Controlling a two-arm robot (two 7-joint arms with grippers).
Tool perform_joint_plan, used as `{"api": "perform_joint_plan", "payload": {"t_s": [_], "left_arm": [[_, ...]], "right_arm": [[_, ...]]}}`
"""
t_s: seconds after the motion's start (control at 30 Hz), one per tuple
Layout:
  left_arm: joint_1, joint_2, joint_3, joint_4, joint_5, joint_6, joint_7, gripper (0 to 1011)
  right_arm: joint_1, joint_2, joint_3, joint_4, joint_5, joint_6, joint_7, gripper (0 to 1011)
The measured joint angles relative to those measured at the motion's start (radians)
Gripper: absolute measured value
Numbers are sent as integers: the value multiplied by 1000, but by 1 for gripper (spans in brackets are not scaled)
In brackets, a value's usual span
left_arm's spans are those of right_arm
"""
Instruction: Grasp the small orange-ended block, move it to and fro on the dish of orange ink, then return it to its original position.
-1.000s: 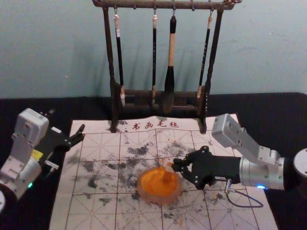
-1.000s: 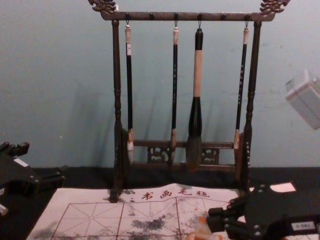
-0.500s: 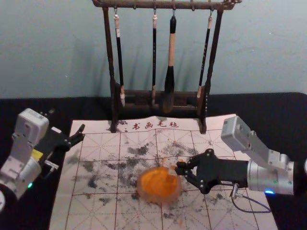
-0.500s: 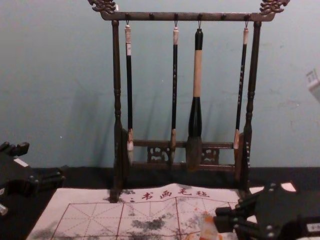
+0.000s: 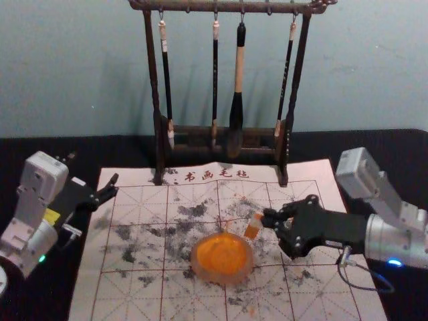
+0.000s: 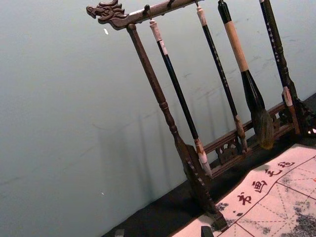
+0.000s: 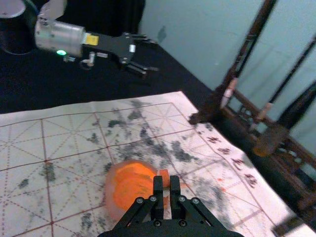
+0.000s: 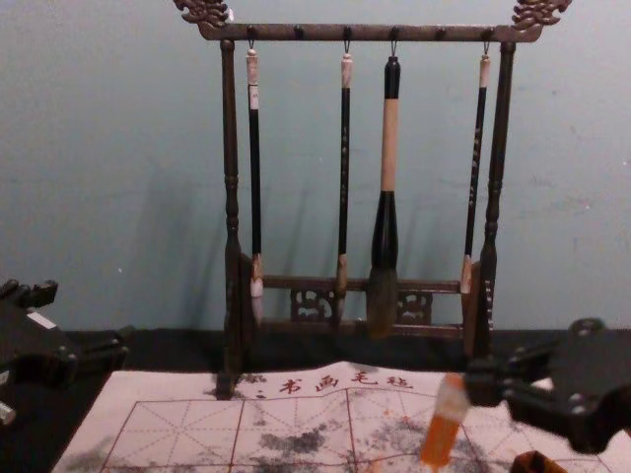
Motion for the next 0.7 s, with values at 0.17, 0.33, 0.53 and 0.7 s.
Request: {"api": "perform_joint_plan", "payload": {"t_s": [0.17, 0.33, 0.53, 0.7], "left_arm": [[0, 0, 0, 0, 0, 0, 0, 1002], [0, 0, 0, 0, 0, 0, 0, 1001], [0, 0, 0, 0, 0, 0, 0, 1001], [0, 0, 0, 0, 0, 0, 0, 1001]], "right_arm": [[-31, 28, 41, -30, 20, 8, -29, 49], [-82, 65, 93, -67, 46, 16, -61, 49], [-146, 104, 150, -105, 67, 19, -90, 49], [-178, 116, 176, -118, 75, 22, -101, 49]]}}
